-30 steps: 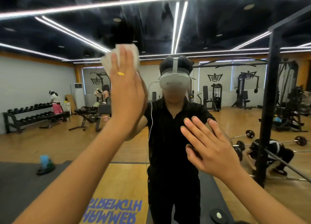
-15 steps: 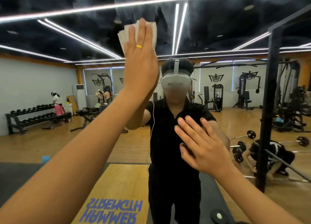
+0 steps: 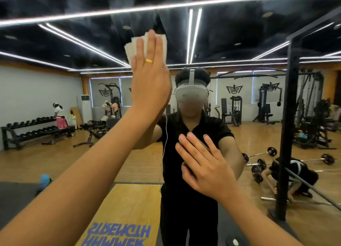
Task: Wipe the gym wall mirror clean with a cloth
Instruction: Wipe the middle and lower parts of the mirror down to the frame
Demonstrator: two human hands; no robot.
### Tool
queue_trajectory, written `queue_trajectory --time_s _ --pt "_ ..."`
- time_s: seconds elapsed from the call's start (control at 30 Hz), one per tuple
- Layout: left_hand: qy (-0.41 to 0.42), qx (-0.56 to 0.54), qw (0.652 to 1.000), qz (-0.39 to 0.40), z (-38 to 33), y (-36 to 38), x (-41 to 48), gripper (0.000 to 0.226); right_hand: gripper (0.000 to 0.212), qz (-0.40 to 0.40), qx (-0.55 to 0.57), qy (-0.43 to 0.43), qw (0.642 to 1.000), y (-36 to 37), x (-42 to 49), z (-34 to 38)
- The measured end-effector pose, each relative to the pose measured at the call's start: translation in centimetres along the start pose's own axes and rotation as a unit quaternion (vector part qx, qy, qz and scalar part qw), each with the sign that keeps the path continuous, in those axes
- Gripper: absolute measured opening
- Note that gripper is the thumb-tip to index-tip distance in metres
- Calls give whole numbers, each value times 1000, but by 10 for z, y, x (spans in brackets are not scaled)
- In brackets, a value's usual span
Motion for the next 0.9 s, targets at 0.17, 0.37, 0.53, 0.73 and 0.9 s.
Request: queue_trajectory --time_s 0.17,0.37,0.53,0.73,0.9 --pt "23 -24 999 -3 -34 16 -30 61 54 -9 13 3 1000 1 0 -2" --pt "53 -24 998 15 -19 8 -53 58 55 -5 14 -3 1000 2 1 -2" --pt "-2 -1 1000 -22 23 -10 17 58 55 -5 15 -5 1000 2 2 -2" --pt "-116 -8 991 -73 101 -55 47 61 55 -4 8 -4 1000 0 1 -3" --pt "-127 -16 987 -95 62 -41 30 62 54 -5 4 -1 1000 -1 0 -3"
Point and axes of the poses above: each hand's wrist, its own x-axis towards the middle knuckle, its own y-axis out of the palm, z = x × y, the point moved 6 cm from there along x, towards the middle knuckle, and after that the axes turned 9 degrees about -z, right-handed, at the moved point
